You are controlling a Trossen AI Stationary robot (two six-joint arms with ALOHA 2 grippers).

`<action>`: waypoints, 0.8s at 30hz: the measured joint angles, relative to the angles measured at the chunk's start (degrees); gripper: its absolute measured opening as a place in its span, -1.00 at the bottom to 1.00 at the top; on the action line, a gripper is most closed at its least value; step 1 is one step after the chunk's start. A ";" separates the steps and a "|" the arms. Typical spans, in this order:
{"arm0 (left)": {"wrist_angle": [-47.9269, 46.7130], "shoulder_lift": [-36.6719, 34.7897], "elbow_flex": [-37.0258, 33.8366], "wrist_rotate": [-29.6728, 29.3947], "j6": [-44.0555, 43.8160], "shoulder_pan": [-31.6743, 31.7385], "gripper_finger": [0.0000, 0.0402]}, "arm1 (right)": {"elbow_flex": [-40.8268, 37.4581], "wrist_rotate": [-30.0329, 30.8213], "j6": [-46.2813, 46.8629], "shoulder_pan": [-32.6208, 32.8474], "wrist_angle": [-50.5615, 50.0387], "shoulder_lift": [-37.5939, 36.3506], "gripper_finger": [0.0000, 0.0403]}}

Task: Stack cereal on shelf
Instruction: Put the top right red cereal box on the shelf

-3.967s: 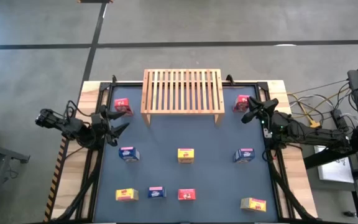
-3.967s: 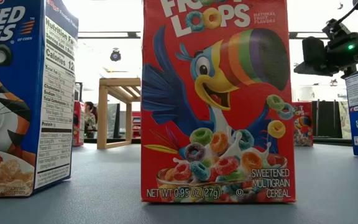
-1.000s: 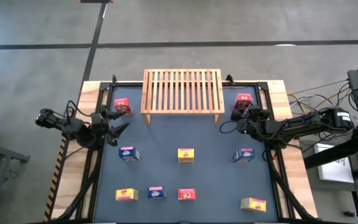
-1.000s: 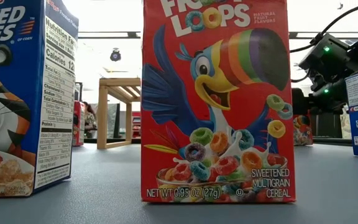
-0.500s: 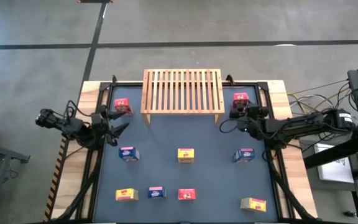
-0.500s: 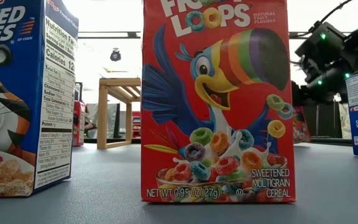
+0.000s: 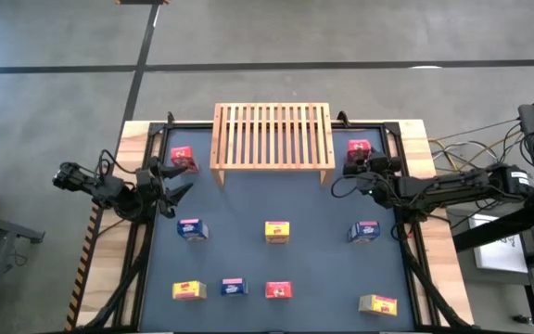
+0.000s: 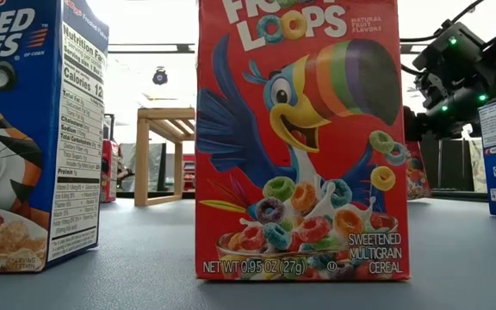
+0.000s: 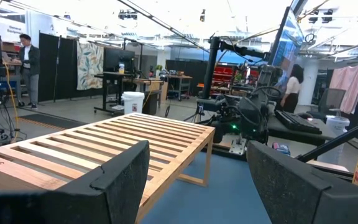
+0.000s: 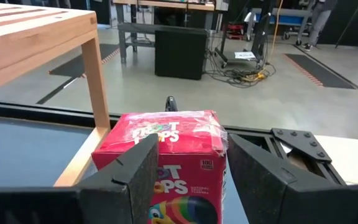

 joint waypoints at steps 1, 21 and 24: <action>0.02 0.02 0.00 0.00 0.02 0.01 0.26 | -0.06 0.00 0.00 0.00 -0.07 -0.04 -0.08; 0.02 0.00 0.00 0.00 0.00 0.01 0.26 | -0.29 1.44 13.32 0.00 -15.97 -0.10 0.40; 0.02 0.01 0.00 -0.02 0.01 0.00 0.26 | -0.29 1.43 13.36 0.00 -15.95 -0.28 0.42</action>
